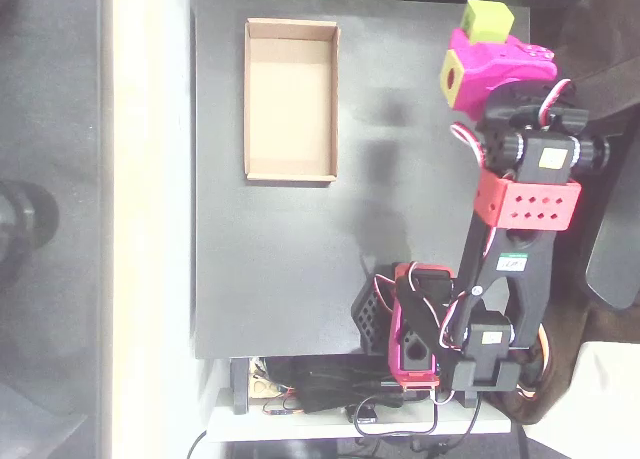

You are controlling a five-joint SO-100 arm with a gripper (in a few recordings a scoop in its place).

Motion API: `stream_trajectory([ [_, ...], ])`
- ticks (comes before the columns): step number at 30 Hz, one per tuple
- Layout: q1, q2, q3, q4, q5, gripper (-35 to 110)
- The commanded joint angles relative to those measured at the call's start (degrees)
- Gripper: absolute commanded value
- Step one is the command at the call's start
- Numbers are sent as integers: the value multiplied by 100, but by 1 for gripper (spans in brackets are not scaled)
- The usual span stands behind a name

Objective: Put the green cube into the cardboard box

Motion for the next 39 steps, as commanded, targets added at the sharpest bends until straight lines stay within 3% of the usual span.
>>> stream_trajectory([
  [1, -598, 325, 18, -18, 44, 10],
  [18, -3076, 123, 105, -18, 44, 10],
  [35, -3199, -2364, 18, -35, 44, 10],
  [39, -3199, -2909, 18, -439, 44, 10],
])
